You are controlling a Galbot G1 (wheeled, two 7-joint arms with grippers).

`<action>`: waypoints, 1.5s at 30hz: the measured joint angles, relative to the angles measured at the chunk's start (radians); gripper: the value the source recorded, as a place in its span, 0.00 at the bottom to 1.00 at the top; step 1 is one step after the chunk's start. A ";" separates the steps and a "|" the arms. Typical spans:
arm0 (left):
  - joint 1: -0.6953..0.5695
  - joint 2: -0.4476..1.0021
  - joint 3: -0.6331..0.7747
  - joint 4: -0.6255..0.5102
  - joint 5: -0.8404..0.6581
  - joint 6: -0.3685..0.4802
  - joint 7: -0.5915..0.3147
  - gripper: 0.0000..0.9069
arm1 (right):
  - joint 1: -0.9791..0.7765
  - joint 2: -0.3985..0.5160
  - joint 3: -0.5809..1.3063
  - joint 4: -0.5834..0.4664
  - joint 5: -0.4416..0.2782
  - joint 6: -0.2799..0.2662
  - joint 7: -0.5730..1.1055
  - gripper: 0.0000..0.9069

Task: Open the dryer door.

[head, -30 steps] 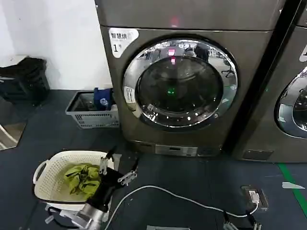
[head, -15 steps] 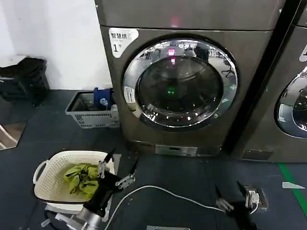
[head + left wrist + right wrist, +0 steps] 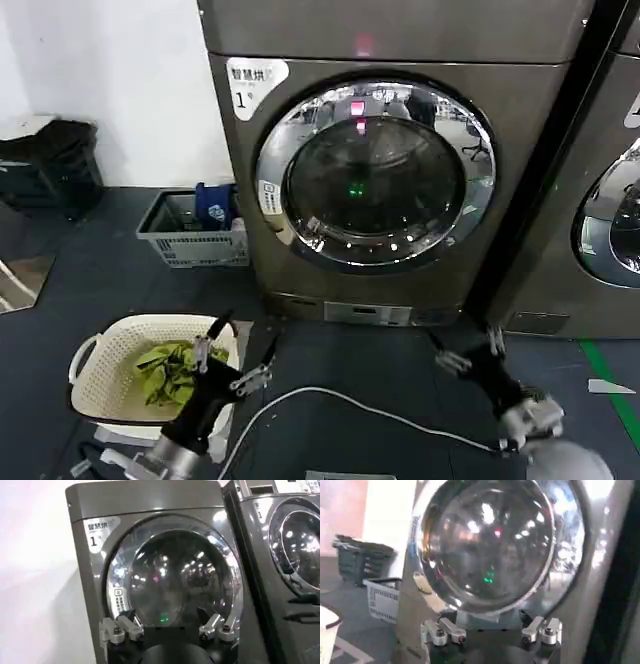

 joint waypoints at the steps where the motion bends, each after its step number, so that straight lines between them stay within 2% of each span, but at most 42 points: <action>1: 0.002 -0.001 0.002 0.000 0.003 0.000 0.001 1.00 | 0.026 -0.009 -0.020 -0.013 0.004 0.000 -0.004 1.00; 7: 0.009 -0.006 0.003 -0.005 0.011 -0.004 0.004 1.00 | 0.190 -0.038 -0.147 -0.094 0.019 0.006 -0.020 1.00; 15: 0.011 -0.010 0.001 -0.006 0.019 -0.011 0.009 1.00 | 0.392 -0.020 -0.295 -0.205 0.023 0.023 -0.017 1.00; 29: 0.010 -0.020 0.001 0.001 0.023 -0.013 0.012 1.00 | 0.650 0.081 -0.487 -0.374 0.012 0.025 -0.011 1.00; 45: 0.020 -0.030 -0.005 0.001 0.023 -0.030 0.019 1.00 | 0.829 0.237 -0.597 -0.579 -0.052 0.044 -0.010 1.00</action>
